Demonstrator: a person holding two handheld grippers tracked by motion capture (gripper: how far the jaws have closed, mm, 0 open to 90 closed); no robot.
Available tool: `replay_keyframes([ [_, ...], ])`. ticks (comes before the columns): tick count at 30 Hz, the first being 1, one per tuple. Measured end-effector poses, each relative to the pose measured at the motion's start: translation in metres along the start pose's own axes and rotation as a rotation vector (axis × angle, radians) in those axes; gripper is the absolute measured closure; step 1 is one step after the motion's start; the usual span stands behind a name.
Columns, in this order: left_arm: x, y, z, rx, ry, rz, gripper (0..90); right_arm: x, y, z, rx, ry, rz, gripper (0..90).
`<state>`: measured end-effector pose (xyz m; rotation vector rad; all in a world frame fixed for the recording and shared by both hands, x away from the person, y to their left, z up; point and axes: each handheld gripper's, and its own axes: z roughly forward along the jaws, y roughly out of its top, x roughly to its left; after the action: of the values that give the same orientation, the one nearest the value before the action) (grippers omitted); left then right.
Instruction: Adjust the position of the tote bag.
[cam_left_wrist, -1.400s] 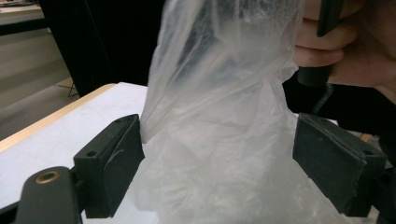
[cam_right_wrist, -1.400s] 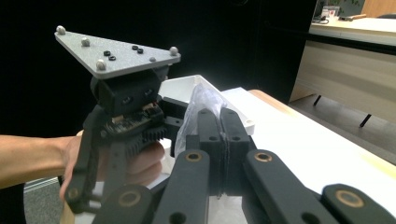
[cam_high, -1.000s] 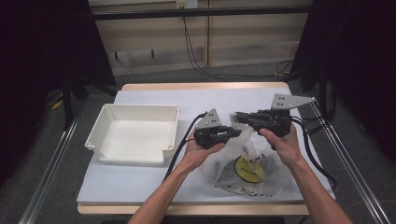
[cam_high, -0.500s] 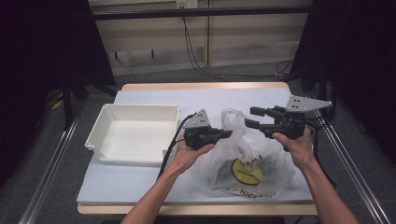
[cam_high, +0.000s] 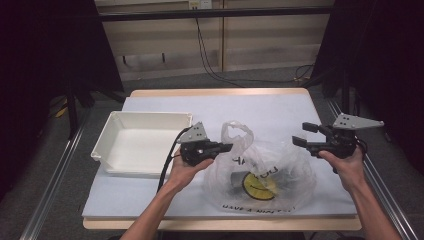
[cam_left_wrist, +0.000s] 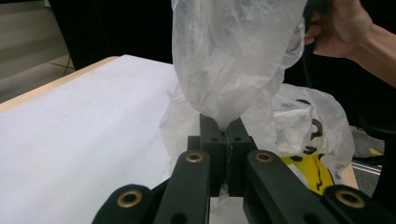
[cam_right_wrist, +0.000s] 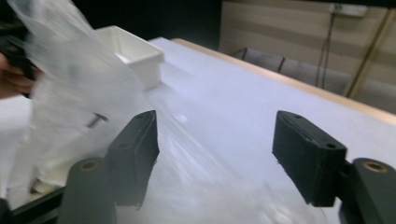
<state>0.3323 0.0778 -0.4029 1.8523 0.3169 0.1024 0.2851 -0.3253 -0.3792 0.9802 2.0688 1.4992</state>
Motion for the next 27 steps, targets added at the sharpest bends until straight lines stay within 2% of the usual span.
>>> replay_keyframes([
  [6,-0.002,0.000,-0.012,0.010,0.010,0.006,89.7,-0.022,-0.030,-0.003,0.066,-0.083,0.048,21.3],
  [7,-0.002,0.000,-0.014,0.011,0.014,0.010,89.7,-0.026,-0.034,-0.003,0.074,-0.093,0.064,16.9],
  [10,-0.003,-0.001,-0.017,0.006,0.015,0.009,89.7,-0.035,-0.044,-0.001,0.085,-0.100,0.099,13.7],
  [12,-0.004,-0.001,-0.019,0.020,0.001,0.017,89.7,-0.038,-0.047,0.002,0.093,-0.082,0.113,11.8],
  [15,-0.007,0.000,-0.023,0.005,-0.005,0.021,89.6,-0.037,-0.047,0.011,0.092,-0.053,0.118,11.2],
  [20,-0.010,0.003,-0.032,-0.005,-0.004,0.034,89.6,-0.035,-0.042,0.036,0.112,-0.002,0.109,10.4],
  [21,-0.011,0.003,-0.033,-0.007,-0.005,0.035,89.6,-0.034,-0.042,0.039,0.115,0.000,0.109,11.9],
  [23,-0.010,0.003,-0.036,-0.007,-0.016,0.038,89.6,-0.030,-0.041,0.046,0.114,0.040,0.111,15.4],
  [25,-0.010,0.004,-0.037,-0.004,-0.015,0.042,89.5,-0.026,-0.039,0.052,0.118,0.072,0.099,24.7],
  [26,-0.011,0.005,-0.038,-0.005,-0.001,0.045,89.6,-0.024,-0.037,0.055,0.118,0.095,0.095,30.6],
  [27,-0.011,0.005,-0.038,-0.008,-0.015,0.043,89.6,-0.021,-0.036,0.058,0.116,0.108,0.092,35.1],
])
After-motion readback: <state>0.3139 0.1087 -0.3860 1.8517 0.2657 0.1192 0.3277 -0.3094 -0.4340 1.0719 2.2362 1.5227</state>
